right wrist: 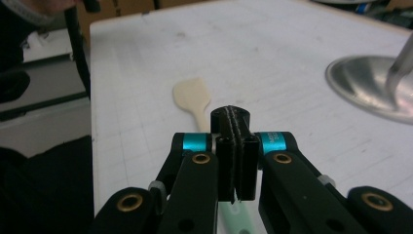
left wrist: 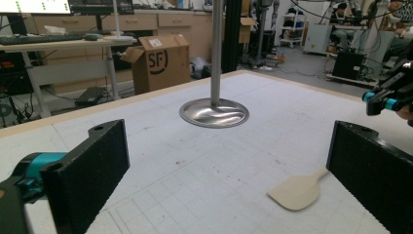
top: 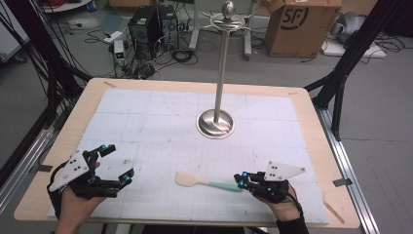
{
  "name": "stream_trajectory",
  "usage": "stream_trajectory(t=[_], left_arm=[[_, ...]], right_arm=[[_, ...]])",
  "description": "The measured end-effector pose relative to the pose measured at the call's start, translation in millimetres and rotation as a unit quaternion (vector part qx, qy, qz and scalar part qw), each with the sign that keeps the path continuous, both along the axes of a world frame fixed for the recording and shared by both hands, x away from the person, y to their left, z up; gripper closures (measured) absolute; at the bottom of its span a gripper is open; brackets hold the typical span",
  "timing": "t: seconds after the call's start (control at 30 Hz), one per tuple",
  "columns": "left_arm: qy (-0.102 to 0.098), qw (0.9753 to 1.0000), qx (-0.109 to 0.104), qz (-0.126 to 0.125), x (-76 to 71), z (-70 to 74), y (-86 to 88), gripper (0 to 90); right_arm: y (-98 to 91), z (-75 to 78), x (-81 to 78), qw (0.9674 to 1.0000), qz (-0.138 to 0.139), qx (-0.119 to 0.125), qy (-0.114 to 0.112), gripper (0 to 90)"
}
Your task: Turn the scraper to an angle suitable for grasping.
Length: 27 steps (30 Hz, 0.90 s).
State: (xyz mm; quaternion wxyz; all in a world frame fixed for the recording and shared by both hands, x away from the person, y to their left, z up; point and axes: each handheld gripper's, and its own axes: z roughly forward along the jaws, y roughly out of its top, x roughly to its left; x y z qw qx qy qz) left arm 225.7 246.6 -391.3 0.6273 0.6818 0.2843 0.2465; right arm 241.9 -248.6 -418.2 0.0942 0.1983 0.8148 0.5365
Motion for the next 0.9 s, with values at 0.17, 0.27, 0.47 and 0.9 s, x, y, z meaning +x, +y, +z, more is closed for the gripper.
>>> stream_trajectory(t=[0.17,0.27,0.47,0.9], left_arm=[[0.002,1.0000,0.000,-0.002,0.5,-0.6,-1.3,2.4],[0.001,1.0000,0.000,-0.002,0.8,-0.6,-1.0,2.5],[0.004,1.0000,0.000,-0.002,0.9,-0.8,-0.1,2.5],[0.005,1.0000,0.000,-0.001,0.1,-0.8,0.6,2.5]], right_arm=[[9.3,-11.9,2.6,0.9987,0.016,-0.034,0.036,89.5],[14.0,-18.6,4.2,0.9975,0.021,-0.044,0.050,89.5],[22.8,-25.7,5.6,0.9952,0.029,-0.071,0.060,89.5],[33.9,-31.9,9.6,0.9900,0.009,-0.126,0.062,90.0]])
